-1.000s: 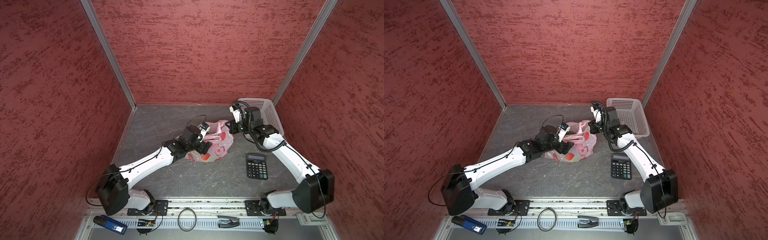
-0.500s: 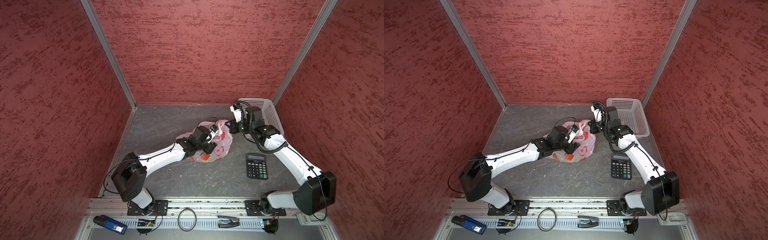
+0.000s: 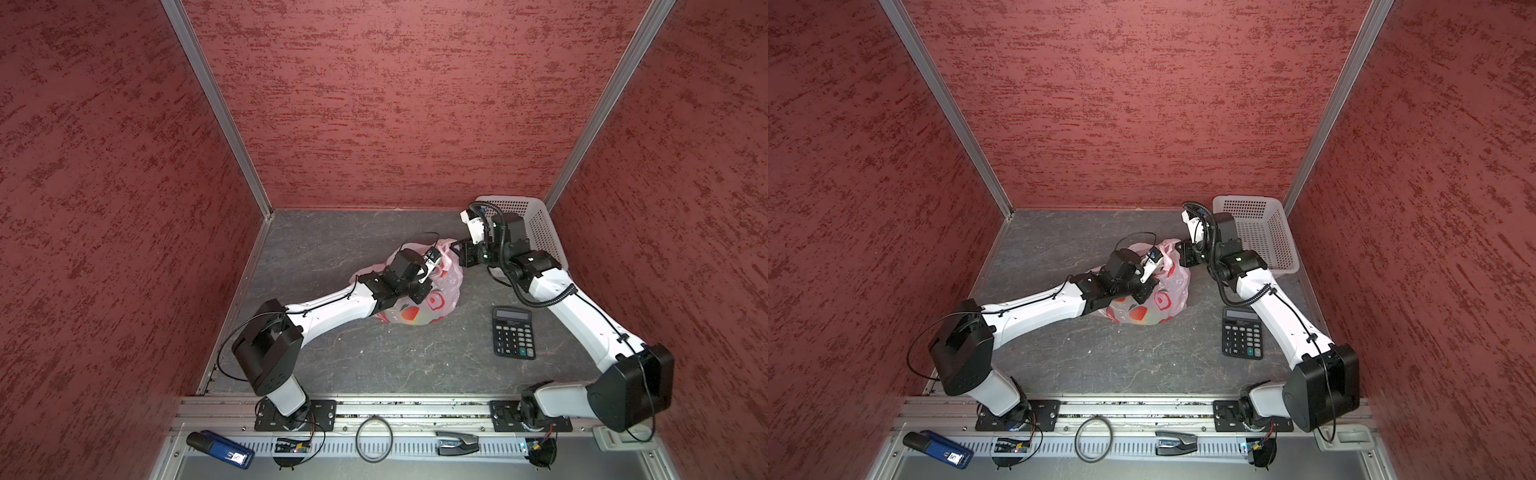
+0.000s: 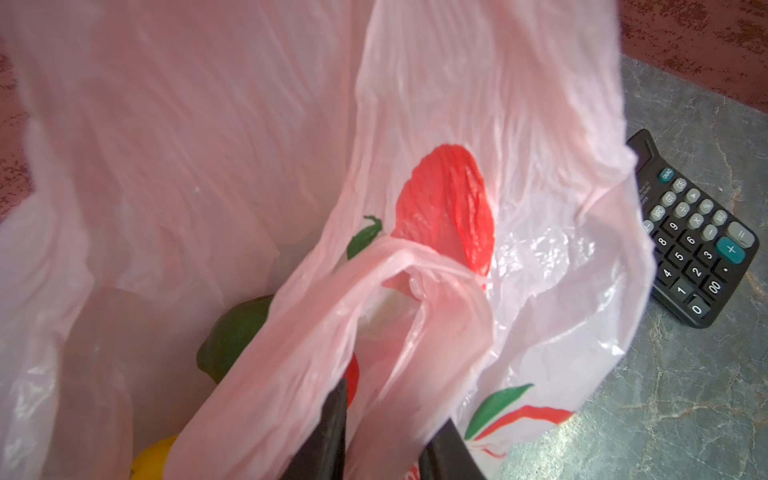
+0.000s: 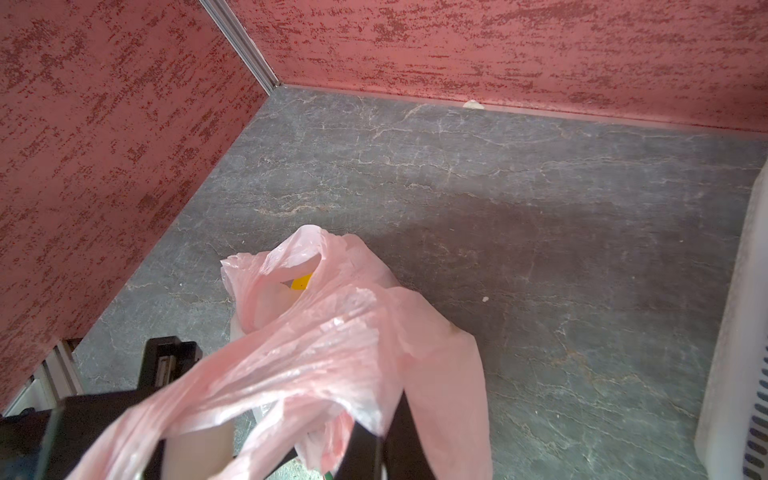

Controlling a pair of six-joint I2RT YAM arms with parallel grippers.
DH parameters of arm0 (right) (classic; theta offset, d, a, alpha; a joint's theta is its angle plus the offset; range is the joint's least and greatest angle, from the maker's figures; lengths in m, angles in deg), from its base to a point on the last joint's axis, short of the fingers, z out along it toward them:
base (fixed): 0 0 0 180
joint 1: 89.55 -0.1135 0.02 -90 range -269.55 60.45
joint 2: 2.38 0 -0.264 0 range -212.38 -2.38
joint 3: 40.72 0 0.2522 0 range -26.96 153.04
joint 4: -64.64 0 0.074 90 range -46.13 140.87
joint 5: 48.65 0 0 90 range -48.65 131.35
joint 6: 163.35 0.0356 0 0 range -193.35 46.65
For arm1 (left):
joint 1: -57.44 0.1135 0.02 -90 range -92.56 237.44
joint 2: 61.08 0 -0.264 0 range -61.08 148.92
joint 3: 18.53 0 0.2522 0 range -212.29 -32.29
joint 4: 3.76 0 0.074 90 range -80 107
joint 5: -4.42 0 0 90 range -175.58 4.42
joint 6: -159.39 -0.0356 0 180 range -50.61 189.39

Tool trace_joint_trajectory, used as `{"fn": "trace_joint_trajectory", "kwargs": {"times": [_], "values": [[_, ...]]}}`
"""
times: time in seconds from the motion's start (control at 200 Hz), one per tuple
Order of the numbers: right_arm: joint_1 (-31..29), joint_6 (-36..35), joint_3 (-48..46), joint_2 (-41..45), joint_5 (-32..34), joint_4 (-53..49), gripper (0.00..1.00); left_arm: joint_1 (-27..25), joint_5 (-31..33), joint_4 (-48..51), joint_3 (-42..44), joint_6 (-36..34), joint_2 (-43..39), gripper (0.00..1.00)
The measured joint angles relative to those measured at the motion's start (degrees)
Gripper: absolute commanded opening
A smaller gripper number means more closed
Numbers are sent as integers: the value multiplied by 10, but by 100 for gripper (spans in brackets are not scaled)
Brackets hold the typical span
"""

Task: Untie the knot of the plastic bag and take out the fruit

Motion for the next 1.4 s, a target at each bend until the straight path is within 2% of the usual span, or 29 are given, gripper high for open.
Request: {"fn": "trace_joint_trajectory", "kwargs": {"times": [0.115,0.416,0.646,0.832,1.037,1.232,1.398], "values": [[0,0,0,1,0,0,0,1,1,7,14,-3,-31,28],[0,0,0,3,4,0,0,6,6,29,51,-4,-98,0],[0,12,-21,4,31,8,0,15,34,58,81,17,-181,0],[0,38,-75,21,36,13,0,51,59,80,97,50,-288,0],[-7,68,-148,73,29,15,0,97,56,96,116,83,-356,0],[-55,102,-222,97,30,21,0,116,35,113,161,128,-396,0],[-81,133,-287,72,31,47,0,116,29,123,235,169,-428,0]]}}
